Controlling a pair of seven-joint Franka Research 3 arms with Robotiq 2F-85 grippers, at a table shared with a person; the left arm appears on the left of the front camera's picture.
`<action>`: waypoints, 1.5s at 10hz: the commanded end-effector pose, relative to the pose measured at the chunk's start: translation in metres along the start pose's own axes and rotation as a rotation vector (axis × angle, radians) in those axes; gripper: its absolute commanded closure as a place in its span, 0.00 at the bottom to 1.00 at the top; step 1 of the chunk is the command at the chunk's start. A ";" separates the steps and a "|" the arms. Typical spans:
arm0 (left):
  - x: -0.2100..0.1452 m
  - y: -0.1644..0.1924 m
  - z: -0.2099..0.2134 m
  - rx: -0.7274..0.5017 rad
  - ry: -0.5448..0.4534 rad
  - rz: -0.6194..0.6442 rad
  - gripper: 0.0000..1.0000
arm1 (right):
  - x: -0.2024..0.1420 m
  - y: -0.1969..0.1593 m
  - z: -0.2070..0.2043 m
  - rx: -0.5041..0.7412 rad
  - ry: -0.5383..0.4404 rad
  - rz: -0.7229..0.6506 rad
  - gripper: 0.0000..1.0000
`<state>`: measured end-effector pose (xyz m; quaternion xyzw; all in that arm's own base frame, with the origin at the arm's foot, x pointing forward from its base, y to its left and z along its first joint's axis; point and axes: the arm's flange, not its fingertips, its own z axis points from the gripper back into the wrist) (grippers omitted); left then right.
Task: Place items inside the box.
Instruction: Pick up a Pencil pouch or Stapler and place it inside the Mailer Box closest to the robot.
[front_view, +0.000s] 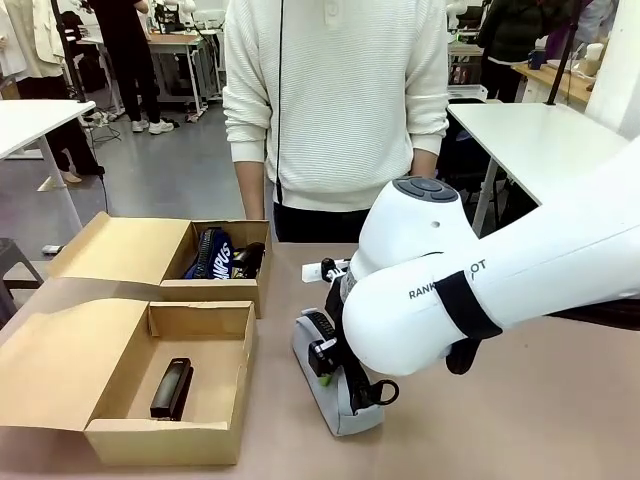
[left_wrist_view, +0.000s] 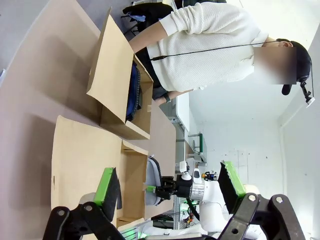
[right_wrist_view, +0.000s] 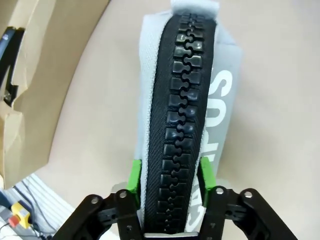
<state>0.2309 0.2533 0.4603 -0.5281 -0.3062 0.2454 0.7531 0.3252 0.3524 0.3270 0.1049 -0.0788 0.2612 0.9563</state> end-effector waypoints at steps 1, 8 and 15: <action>-0.002 0.000 -0.001 -0.025 -0.009 -0.016 0.00 | -0.008 0.001 -0.001 0.004 -0.026 -0.017 1.00; -0.002 0.000 -0.001 -0.025 -0.009 -0.016 0.00 | -0.016 -0.034 0.034 0.028 -0.066 -0.164 1.00; -0.002 0.000 -0.001 -0.025 -0.009 -0.016 0.00 | -0.049 -0.048 0.125 0.150 -0.049 -0.504 1.00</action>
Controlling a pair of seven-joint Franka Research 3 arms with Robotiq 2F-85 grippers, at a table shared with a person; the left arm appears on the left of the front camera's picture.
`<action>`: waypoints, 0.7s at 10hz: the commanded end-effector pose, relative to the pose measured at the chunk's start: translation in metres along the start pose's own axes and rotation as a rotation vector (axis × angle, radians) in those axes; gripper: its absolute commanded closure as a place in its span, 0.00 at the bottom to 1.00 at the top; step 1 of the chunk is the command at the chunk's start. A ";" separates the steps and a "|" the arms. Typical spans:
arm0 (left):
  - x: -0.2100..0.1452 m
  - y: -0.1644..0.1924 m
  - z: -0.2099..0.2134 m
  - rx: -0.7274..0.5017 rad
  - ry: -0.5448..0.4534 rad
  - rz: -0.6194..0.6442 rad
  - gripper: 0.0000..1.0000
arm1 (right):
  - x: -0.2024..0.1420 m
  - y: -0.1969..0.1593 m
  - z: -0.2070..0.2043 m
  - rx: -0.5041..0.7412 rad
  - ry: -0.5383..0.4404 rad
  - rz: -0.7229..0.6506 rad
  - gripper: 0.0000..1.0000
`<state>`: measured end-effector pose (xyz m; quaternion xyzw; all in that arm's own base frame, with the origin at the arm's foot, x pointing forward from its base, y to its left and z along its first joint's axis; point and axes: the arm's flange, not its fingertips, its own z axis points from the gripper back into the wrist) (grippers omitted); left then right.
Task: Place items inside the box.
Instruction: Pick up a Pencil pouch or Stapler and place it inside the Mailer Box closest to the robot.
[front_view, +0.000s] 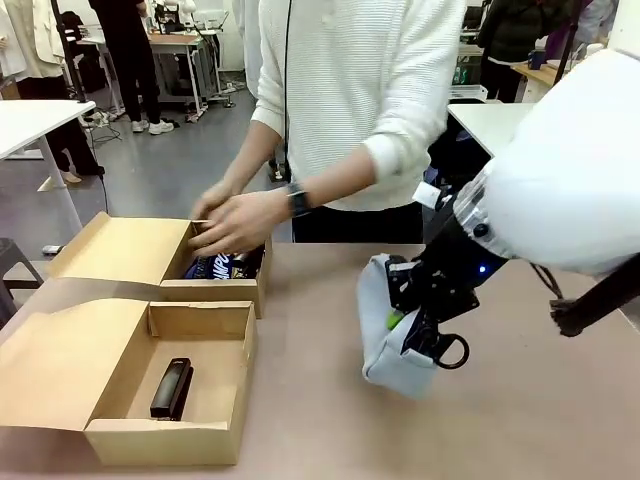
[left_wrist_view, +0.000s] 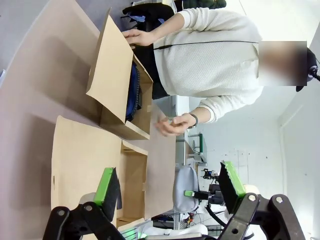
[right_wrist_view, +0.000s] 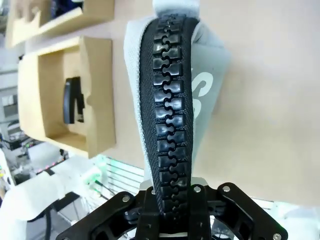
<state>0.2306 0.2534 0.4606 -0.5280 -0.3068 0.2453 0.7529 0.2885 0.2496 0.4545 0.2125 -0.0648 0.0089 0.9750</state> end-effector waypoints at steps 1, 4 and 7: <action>-0.002 0.000 -0.001 -0.025 -0.008 -0.016 0.00 | 0.005 -0.003 -0.027 -0.029 0.026 0.014 1.00; -0.002 0.000 -0.001 -0.025 -0.008 -0.016 0.00 | -0.002 0.016 -0.008 -0.049 -0.036 -0.002 0.93; -0.002 0.000 -0.001 -0.025 -0.008 -0.016 0.00 | 0.015 0.078 0.001 -0.079 -0.073 0.124 0.93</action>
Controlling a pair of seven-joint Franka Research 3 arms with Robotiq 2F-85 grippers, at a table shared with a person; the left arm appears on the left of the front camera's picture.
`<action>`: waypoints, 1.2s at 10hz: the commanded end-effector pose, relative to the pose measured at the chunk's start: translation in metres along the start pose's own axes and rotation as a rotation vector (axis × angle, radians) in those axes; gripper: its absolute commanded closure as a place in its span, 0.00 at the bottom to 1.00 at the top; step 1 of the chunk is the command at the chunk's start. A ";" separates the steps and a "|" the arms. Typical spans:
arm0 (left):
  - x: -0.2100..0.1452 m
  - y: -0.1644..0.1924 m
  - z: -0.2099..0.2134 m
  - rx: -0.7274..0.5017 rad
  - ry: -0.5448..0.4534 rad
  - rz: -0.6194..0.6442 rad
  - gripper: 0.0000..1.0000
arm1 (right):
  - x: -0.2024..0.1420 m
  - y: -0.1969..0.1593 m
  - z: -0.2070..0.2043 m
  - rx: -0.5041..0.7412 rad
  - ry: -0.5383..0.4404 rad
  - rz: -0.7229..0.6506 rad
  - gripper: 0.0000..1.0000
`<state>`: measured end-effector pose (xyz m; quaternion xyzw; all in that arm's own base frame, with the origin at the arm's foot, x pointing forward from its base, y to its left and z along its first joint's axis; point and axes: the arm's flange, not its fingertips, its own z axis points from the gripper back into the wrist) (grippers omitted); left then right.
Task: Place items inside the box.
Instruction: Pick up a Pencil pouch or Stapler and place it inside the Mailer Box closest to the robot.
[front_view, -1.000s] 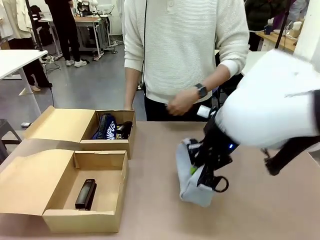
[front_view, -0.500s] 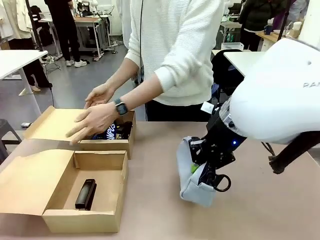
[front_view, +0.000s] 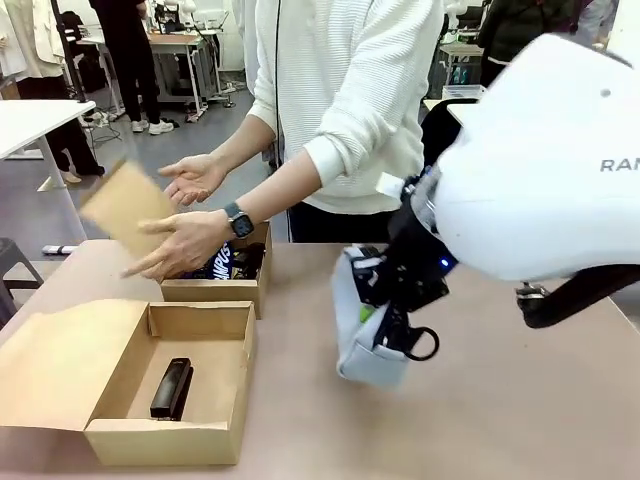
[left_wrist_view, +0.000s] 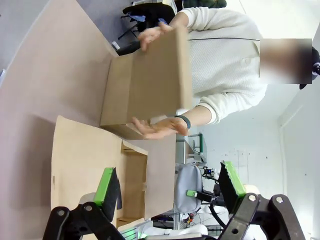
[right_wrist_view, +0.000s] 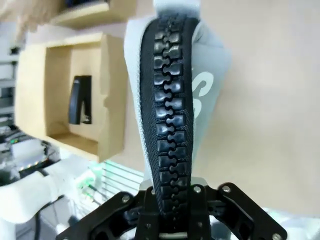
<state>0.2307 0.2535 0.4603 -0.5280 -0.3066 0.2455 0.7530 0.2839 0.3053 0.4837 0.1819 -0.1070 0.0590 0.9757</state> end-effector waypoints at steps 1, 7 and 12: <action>-0.002 0.000 -0.001 -0.025 -0.008 -0.016 0.00 | 0.019 0.012 -0.001 -0.037 -0.013 -0.003 0.93; -0.002 0.000 -0.001 -0.025 -0.008 -0.016 0.00 | -0.089 -0.103 0.040 0.022 -0.016 -0.062 0.93; -0.002 0.000 -0.001 -0.025 -0.008 -0.016 0.00 | -0.029 -0.069 0.053 0.042 -0.032 -0.047 0.93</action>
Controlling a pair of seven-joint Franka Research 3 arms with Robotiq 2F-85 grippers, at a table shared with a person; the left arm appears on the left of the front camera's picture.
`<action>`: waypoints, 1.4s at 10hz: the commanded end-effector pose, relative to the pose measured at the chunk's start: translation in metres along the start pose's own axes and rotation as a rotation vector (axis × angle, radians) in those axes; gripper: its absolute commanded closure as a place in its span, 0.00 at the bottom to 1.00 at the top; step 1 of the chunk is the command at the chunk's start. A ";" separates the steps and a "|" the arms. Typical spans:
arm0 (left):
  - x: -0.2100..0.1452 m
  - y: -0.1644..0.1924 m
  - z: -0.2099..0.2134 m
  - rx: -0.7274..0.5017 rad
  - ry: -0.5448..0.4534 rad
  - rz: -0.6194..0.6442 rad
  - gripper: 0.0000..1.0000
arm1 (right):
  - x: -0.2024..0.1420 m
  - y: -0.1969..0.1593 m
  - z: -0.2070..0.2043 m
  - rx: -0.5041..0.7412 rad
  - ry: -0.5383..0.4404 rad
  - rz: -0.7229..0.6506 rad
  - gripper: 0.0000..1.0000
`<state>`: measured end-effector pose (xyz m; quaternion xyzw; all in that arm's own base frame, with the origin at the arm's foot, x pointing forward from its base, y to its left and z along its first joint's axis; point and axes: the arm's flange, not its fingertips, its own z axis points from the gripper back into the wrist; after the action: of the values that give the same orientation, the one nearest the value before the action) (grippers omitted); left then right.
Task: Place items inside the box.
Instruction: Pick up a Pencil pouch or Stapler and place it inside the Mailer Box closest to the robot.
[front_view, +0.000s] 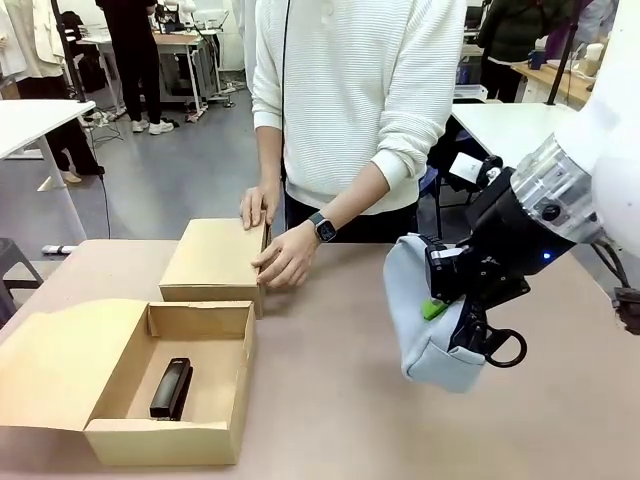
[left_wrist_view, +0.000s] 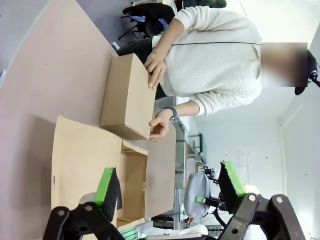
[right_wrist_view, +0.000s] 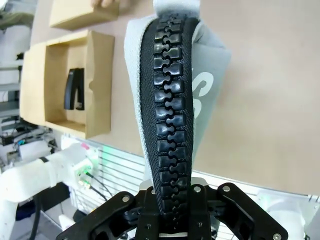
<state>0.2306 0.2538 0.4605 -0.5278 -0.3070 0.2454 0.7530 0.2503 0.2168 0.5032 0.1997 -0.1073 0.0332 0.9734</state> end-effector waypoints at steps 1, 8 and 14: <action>-0.002 0.000 -0.001 -0.025 -0.007 -0.015 0.00 | 0.005 0.002 -0.003 0.013 -0.019 0.007 0.93; -0.002 0.000 -0.001 -0.025 -0.007 -0.015 0.00 | 0.009 0.028 -0.009 -0.014 -0.006 0.068 0.93; -0.002 0.000 -0.001 -0.025 -0.007 -0.015 0.00 | 0.057 0.267 -0.099 -0.052 -0.004 0.053 0.93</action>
<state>0.2309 0.2534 0.4605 -0.5278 -0.3066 0.2450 0.7533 0.2818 0.4511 0.5325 0.2113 -0.1176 0.0831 0.9668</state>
